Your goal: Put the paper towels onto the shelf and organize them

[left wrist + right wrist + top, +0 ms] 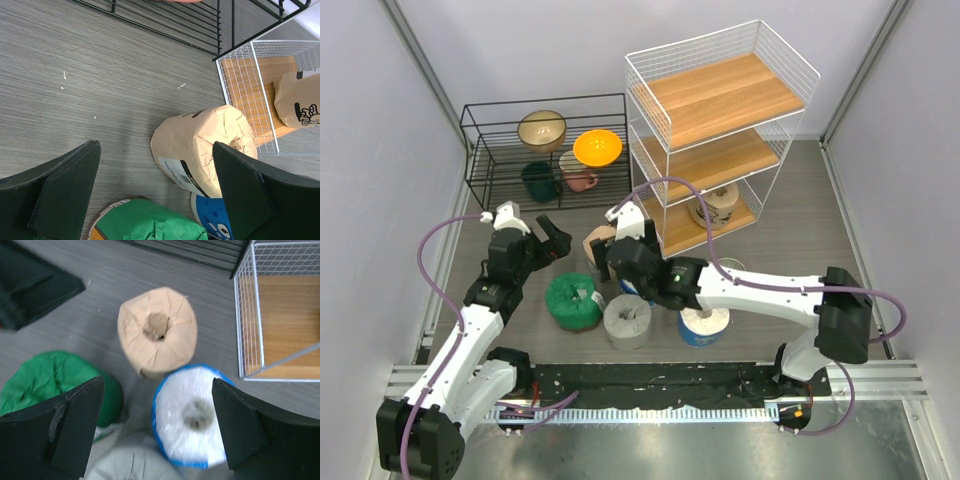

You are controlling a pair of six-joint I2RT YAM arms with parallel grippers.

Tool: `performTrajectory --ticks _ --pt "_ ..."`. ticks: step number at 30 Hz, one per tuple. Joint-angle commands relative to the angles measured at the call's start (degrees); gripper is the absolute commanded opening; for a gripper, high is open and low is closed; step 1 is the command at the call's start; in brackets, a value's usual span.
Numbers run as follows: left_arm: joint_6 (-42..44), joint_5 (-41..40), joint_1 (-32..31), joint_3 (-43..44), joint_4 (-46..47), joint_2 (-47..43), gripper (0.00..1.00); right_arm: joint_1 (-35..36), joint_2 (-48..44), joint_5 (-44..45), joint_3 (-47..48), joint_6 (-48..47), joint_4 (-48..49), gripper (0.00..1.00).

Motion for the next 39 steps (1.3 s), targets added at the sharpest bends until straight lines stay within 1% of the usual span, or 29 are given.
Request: performTrajectory --ticks 1,4,8,10,13,16,22,29,39 --pt "-0.12 1.18 -0.21 0.00 1.59 -0.77 1.00 -6.92 3.08 -6.58 3.36 -3.51 8.38 0.92" --pt "-0.12 1.09 -0.21 0.00 1.59 -0.86 1.00 -10.35 7.03 -10.55 6.43 -4.56 7.96 0.92" --pt "-0.03 1.27 -0.21 0.00 1.76 -0.68 1.00 -11.68 11.43 -13.63 12.23 -6.14 4.27 0.92" --pt "-0.03 1.09 -0.21 0.00 2.11 -0.51 1.00 -11.85 12.49 -14.43 13.55 -6.76 2.69 0.92" --pt "-0.12 1.09 -0.21 -0.35 2.38 -0.16 1.00 -11.86 13.55 -14.87 13.82 -6.41 1.28 0.91" --pt "-0.12 1.35 -0.21 -0.44 2.64 0.28 1.00 -11.86 13.81 -14.61 12.95 -5.62 0.23 0.88" --pt "-0.12 1.35 -0.21 -0.52 2.90 0.37 1.00 -12.12 13.99 -13.12 11.19 -4.48 -0.74 0.88" --pt "-0.12 1.27 -0.21 -0.44 2.82 0.20 1.00 -13.35 17.24 -13.46 11.36 -3.34 0.22 0.86" --pt "-0.03 1.18 -0.21 -0.61 2.73 0.11 1.00 -14.93 20.40 -14.08 11.01 -1.75 0.49 0.79"
